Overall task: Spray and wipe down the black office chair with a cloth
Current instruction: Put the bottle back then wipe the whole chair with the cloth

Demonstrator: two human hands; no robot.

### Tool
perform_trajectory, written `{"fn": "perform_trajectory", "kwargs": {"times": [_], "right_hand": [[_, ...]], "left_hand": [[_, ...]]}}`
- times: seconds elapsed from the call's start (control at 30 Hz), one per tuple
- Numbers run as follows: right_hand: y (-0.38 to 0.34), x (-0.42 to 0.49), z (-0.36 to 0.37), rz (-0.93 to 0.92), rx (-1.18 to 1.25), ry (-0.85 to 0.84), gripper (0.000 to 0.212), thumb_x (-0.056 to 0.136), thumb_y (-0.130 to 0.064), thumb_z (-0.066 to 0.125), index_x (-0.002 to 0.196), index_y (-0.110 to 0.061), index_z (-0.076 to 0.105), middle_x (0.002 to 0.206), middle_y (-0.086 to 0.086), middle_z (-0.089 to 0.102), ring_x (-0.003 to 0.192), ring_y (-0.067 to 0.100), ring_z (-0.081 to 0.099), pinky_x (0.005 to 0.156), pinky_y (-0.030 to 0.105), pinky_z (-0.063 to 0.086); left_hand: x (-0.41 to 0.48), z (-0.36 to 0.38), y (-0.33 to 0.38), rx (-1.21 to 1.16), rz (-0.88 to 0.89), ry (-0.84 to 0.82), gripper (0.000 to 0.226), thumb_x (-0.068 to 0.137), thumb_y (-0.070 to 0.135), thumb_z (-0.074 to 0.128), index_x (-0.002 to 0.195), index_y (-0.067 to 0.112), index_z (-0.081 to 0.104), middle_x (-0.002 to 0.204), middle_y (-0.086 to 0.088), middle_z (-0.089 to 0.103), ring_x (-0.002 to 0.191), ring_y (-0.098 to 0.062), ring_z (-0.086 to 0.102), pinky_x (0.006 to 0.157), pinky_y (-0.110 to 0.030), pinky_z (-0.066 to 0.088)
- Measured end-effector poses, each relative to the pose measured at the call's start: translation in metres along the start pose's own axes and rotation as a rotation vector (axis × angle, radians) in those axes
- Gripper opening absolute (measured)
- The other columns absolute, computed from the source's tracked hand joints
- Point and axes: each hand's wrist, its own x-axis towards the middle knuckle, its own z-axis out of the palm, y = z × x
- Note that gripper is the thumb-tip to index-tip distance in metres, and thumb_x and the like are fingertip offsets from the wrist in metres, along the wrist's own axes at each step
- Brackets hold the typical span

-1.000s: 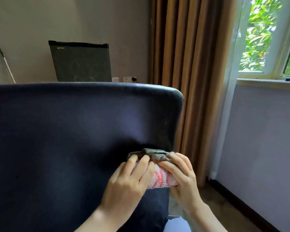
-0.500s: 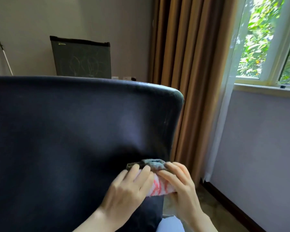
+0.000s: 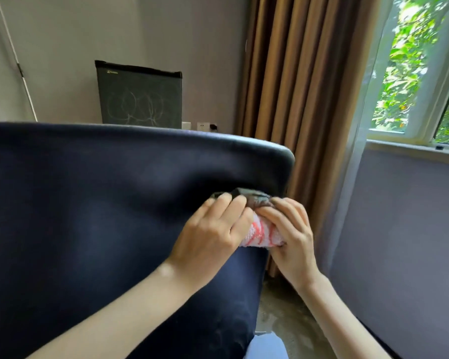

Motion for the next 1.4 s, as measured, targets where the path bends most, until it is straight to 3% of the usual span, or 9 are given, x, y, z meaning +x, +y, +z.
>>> {"fn": "perform_trajectory", "kwargs": {"times": [0.1,0.2,0.33,0.4,0.5,0.6,0.9,1.13,1.4], "right_hand": [[-0.003,-0.051,0.023,0.084,0.03,-0.043,0.027,0.094,-0.033,0.055,0.118,-0.021,0.057,0.125,-0.004,0.051,0.121,0.017,0.045,0.1,0.044,0.042],[-0.002,-0.103,0.045,0.101,0.049,-0.065,0.039,0.08,-0.016,0.072,0.117,-0.022,0.058,0.124,-0.006,0.052,0.123,0.011,0.044,0.101,0.039,0.041],[-0.004,-0.162,0.071,0.096,0.048,-0.049,0.019,0.092,-0.019,0.056,0.108,-0.018,0.067,0.118,-0.003,0.059,0.109,0.02,0.055,0.093,0.039,0.046],[-0.006,-0.185,0.078,0.088,0.044,-0.062,0.024,0.097,-0.022,0.049,0.103,-0.016,0.071,0.117,-0.001,0.06,0.107,0.02,0.056,0.095,0.036,0.045],[-0.011,-0.208,0.08,0.066,-0.019,-0.155,0.026,0.102,-0.025,0.038,0.11,-0.023,0.063,0.121,-0.005,0.054,0.109,0.016,0.052,0.096,0.029,0.043],[-0.013,-0.22,0.082,0.07,-0.051,-0.175,0.024,0.103,-0.025,0.036,0.111,-0.024,0.059,0.122,-0.006,0.051,0.107,0.016,0.051,0.084,0.035,0.046],[-0.038,-0.089,0.032,0.004,0.046,-0.076,0.02,0.097,-0.015,0.047,0.111,-0.018,0.06,0.122,0.003,0.052,0.111,0.028,0.05,0.092,0.047,0.045],[-0.09,0.075,-0.009,-0.15,-0.048,0.143,0.025,0.095,-0.017,0.054,0.111,-0.006,0.069,0.119,0.015,0.062,0.112,0.031,0.051,0.098,0.045,0.044],[-0.123,0.045,0.051,-0.101,-0.073,0.066,0.034,0.083,-0.007,0.06,0.116,-0.011,0.066,0.122,0.01,0.061,0.113,0.034,0.05,0.093,0.051,0.044]], "left_hand": [[-0.049,0.014,0.013,-0.033,-0.001,-0.081,0.027,0.092,-0.001,0.045,0.1,0.012,0.068,0.101,-0.006,0.067,0.093,-0.024,0.058,0.083,-0.034,0.05],[-0.098,0.028,0.026,-0.052,-0.009,-0.134,0.025,0.094,0.001,0.044,0.105,0.013,0.062,0.101,-0.005,0.068,0.096,-0.023,0.055,0.088,-0.034,0.045],[-0.154,0.045,0.039,-0.062,0.016,-0.135,0.024,0.092,0.001,0.046,0.103,0.017,0.061,0.094,0.0,0.072,0.093,-0.019,0.056,0.087,-0.032,0.047],[-0.177,0.05,0.042,-0.045,0.082,-0.164,0.025,0.09,0.002,0.048,0.103,0.018,0.063,0.094,0.003,0.072,0.092,-0.017,0.058,0.087,-0.031,0.047],[-0.196,0.052,0.047,-0.032,0.129,-0.198,0.024,0.086,0.002,0.055,0.099,0.019,0.064,0.093,0.003,0.072,0.087,-0.015,0.062,0.087,-0.03,0.048],[-0.2,0.051,0.052,-0.058,0.132,-0.213,0.021,0.086,0.002,0.054,0.097,0.018,0.063,0.091,0.002,0.071,0.088,-0.016,0.059,0.085,-0.03,0.048],[-0.114,-0.001,0.013,-0.128,0.007,-0.128,0.024,0.1,0.004,0.038,0.114,0.012,0.056,0.11,-0.009,0.063,0.098,-0.025,0.053,0.087,-0.034,0.045],[0.002,-0.082,-0.064,0.006,-0.062,0.026,0.03,0.088,-0.001,0.056,0.116,0.004,0.064,0.116,-0.017,0.063,0.109,-0.03,0.047,0.093,-0.038,0.041],[-0.053,-0.097,-0.092,-0.001,-0.157,-0.078,0.035,0.084,-0.009,0.051,0.112,0.005,0.067,0.114,-0.013,0.064,0.103,-0.028,0.055,0.088,-0.032,0.047]]}}
